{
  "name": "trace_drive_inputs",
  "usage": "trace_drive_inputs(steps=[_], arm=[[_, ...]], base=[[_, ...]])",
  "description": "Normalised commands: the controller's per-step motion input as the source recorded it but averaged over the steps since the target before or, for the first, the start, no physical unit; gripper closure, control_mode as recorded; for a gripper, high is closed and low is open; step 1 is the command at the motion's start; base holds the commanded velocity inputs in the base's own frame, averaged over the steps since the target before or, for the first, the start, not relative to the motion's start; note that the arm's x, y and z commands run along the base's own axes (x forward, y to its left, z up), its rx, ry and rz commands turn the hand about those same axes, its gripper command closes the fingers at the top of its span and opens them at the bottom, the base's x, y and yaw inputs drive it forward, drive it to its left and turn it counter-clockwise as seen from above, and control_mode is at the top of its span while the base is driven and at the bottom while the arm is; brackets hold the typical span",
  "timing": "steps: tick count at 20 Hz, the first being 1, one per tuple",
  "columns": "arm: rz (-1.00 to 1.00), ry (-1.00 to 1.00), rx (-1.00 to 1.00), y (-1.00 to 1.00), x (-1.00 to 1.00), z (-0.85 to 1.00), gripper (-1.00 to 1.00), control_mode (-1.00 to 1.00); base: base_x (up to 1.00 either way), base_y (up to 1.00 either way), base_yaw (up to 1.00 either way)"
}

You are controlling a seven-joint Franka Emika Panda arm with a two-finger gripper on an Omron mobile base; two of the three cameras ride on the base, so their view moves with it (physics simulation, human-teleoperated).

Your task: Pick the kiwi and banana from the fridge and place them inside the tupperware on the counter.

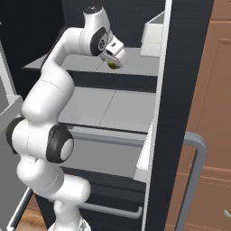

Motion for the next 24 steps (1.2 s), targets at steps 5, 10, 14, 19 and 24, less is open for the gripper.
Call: trace_drive_inputs(steps=[5, 10, 14, 19, 24], arm=[[0.00, 0.12, 0.00, -0.13, 0.39, -0.16, -1.00, -1.00], [0.00, 0.13, 0.00, -0.14, 0.38, -0.13, -1.00, -1.00], [0.00, 0.02, 0.00, -0.04, 0.29, -0.01, -1.00, -1.00], [0.00, 0.00, 0.00, 0.00, 0.05, -0.01, -1.00, -1.00], [0.00, 0.00, 0.00, 0.00, 0.00, -0.07, 1.00, -1.00]], base=[[0.00, 0.00, 0.00], [0.00, 0.00, 0.00], [0.00, 0.00, 0.00], [0.00, 0.00, 0.00], [0.00, 0.00, 0.00]])
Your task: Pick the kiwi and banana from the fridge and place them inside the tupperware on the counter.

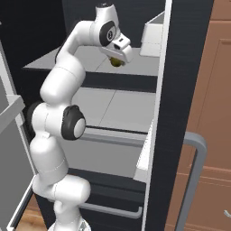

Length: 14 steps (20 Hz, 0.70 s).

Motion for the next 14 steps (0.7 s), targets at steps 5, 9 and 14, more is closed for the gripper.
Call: trace_drive_inputs(steps=[5, 9, 14], arm=[[0.00, 0.00, 0.00, 0.00, 0.00, -0.01, 1.00, -1.00], [0.00, 0.00, 0.00, 0.01, -0.07, -0.01, 1.00, -1.00], [0.00, -0.07, 0.00, 0.02, -0.63, -0.08, 1.00, -1.00]], base=[[0.00, 0.00, 0.00], [0.00, 0.00, 0.00], [0.00, 0.00, 0.00]])
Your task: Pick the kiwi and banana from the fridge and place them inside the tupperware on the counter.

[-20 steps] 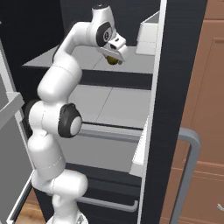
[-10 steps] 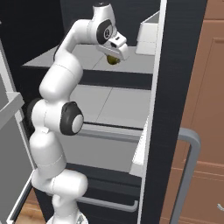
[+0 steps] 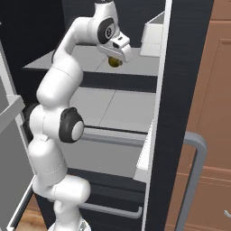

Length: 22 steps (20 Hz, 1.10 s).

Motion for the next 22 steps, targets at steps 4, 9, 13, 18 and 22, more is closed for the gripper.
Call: trace_drive_inputs(steps=[4, 9, 13, 18, 22], arm=[[0.00, -0.28, 0.00, 0.00, -0.98, 0.00, 1.00, -1.00], [0.00, -0.38, 0.00, 0.00, -1.00, 0.00, 1.00, -1.00], [0.00, -0.24, 0.00, 0.00, -1.00, 0.00, 1.00, -1.00], [0.00, -0.01, 0.00, 0.00, -1.00, 0.01, 1.00, -1.00], [0.00, 0.00, -0.06, 0.00, -0.89, 0.16, 1.00, -1.00]], base=[[0.00, 0.00, 0.00], [0.00, 0.00, 0.00], [0.00, 0.00, 0.00], [0.00, 0.00, 0.00], [0.00, 0.00, 0.00]])
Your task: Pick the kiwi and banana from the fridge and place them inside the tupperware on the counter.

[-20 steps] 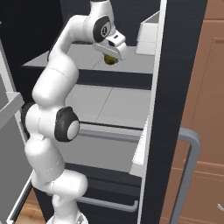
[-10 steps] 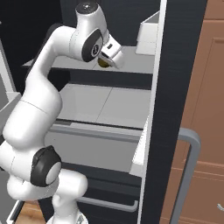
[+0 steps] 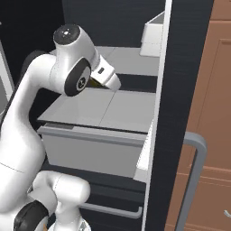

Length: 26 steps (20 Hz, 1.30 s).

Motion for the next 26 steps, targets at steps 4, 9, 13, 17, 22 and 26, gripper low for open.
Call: trace_drive_inputs(steps=[4, 9, 13, 17, 22, 26], arm=[[0.00, 0.00, -0.04, 0.00, -0.98, 0.10, 1.00, -1.00], [0.00, 0.00, 0.00, 0.00, -0.96, 0.00, 1.00, -1.00], [0.00, 0.05, 0.00, 0.08, -0.79, -0.03, 1.00, -1.00], [0.00, 0.00, 0.00, 0.09, -0.78, -0.23, 1.00, -1.00], [0.01, 0.00, -0.01, 0.14, -0.73, -0.30, 1.00, -1.00], [0.03, 0.00, -0.03, 0.08, -0.19, -0.09, 1.00, 1.00]], base=[[0.00, 0.00, 0.00], [0.00, 0.00, 0.00], [0.00, 0.00, 0.00], [0.00, 0.00, 0.00], [0.00, 0.00, 0.00], [-0.61, 0.30, 0.13]])
